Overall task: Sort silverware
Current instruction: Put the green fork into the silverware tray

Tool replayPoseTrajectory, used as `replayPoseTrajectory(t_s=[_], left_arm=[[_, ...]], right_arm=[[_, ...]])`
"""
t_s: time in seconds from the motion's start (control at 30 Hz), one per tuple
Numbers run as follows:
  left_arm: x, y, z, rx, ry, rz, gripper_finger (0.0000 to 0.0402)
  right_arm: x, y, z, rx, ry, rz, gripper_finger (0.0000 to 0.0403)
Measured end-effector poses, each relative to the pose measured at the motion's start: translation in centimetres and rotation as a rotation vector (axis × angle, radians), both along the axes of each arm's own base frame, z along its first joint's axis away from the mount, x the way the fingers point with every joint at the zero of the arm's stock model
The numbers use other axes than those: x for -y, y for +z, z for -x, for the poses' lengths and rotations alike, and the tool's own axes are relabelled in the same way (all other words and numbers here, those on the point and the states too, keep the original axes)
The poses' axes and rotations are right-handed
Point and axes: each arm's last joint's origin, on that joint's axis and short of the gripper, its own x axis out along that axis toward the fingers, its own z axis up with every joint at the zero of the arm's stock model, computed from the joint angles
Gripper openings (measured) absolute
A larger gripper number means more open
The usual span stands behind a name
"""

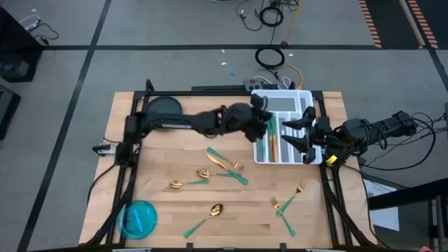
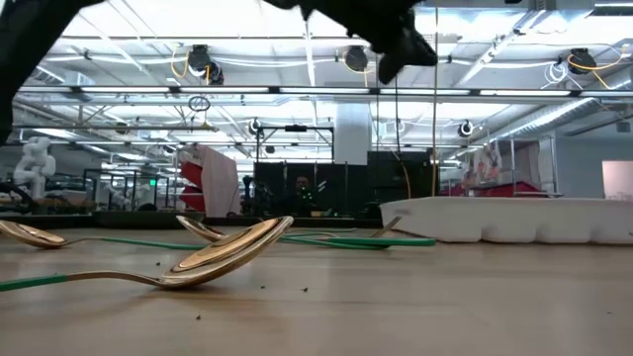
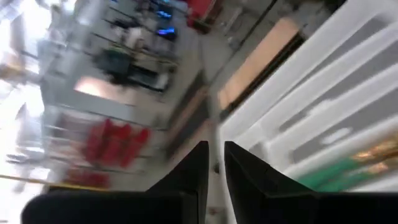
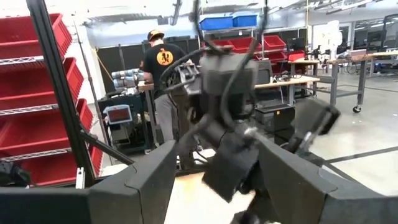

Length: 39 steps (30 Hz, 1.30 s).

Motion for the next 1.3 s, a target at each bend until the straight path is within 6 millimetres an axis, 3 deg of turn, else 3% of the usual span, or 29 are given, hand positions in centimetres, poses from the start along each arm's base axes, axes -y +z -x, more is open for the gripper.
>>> replayPoseTrajectory(t_s=[0.1, 0.23, 0.37, 0.47, 0.57, 0.77, 0.87, 1.03, 1.13, 1.3], left_arm=[[-0.7, -0.3, 1.2, -0.090, -0.058, 0.194, 0.0059], [-0.7, -1.5, 2.4, -0.242, -0.015, 0.353, 0.0059], [-0.8, -3.0, 3.3, -0.369, 0.007, 0.624, 0.0059], [-2.9, -3.1, 4.1, -0.350, 0.115, 0.915, 0.0059], [-5.7, -3.7, 5.5, -0.380, 0.306, 1.055, 0.0059], [-10.5, -6.1, 7.7, -0.338, 0.544, 1.140, 0.0059], [-11.8, -7.2, 8.9, -0.313, 0.629, 1.155, 0.0059], [-11.7, -8.4, 11.5, -0.303, 0.693, 1.161, 0.0059], [-11.5, -8.5, 12.9, -0.206, 0.692, 1.117, 0.0059], [-11.2, -10.3, 13.8, -0.125, 0.692, 1.074, 0.0059]], right_arm=[[0.0, 0.0, 0.0, 0.001, 0.002, 0.000, 0.0224], [0.0, 0.0, 0.0, 0.002, 0.006, -0.022, 0.0224], [-0.1, -0.3, 0.0, -0.023, 0.030, -0.056, 0.0224], [-0.1, -0.7, -0.1, -0.052, 0.032, -0.083, 0.0224], [-0.1, -1.0, -0.1, -0.077, 0.034, -0.112, 0.0224], [-0.1, -2.0, 0.0, -0.175, 0.028, -0.141, 0.0224], [0.0, -2.8, 0.1, -0.245, 0.010, -0.179, 0.0224], [0.1, -3.9, 0.3, -0.338, -0.030, -0.216, 0.0224], [0.1, -4.1, 0.4, -0.357, -0.036, -0.211, 0.0224], [0.2, -4.1, 0.4, -0.353, -0.060, -0.201, 0.0224]])
